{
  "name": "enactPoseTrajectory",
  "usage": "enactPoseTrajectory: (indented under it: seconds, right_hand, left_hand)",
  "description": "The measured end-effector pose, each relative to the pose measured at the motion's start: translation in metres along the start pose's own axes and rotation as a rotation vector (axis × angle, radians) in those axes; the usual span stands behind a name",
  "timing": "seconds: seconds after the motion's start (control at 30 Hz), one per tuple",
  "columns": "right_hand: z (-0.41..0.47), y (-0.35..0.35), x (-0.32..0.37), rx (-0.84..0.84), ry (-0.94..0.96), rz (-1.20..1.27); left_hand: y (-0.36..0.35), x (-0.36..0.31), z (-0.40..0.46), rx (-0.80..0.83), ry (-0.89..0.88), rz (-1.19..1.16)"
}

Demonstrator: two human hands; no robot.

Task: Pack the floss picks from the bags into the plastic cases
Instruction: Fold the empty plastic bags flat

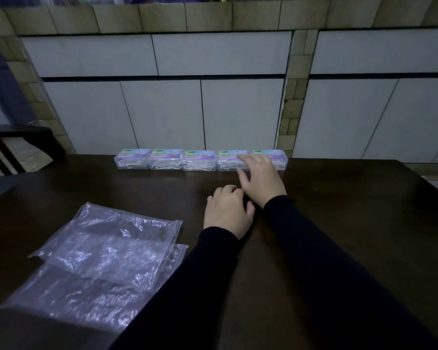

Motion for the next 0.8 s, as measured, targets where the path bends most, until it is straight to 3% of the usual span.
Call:
enactPoseTrajectory:
  seconds: [0.17, 0.37, 0.5, 0.63, 0.8]
  right_hand:
    - [-0.019, 0.009, 0.029, -0.118, 0.024, 0.159]
    - [-0.03, 0.008, 0.07, -0.048, 0.063, 0.192]
    - [-0.032, 0.002, 0.116, 0.051, 0.124, 0.263]
    - [-0.032, -0.017, 0.172, 0.182, 0.245, 0.277]
    - [-0.037, -0.037, 0.209, 0.402, 0.235, 0.245]
  left_hand:
    - [0.022, 0.014, -0.011, -0.23, 0.078, -0.31]
    - [0.084, 0.044, -0.036, -0.336, 0.108, -0.492]
    - [0.114, 0.097, -0.061, -0.364, 0.153, -0.364]
    - [0.13, 0.143, -0.088, -0.245, 0.299, -0.269]
    - [0.136, 0.174, -0.117, -0.062, 0.483, 0.021]
Point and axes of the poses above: each hand's wrist, its own z-axis towards the middle knuckle, its own y-axis out of the back of the hand, x = y × z, the point moved 2 cm from there along z, towards the middle knuckle, and after that the axes turned 12 degrees about y, right-handed, at the moved point
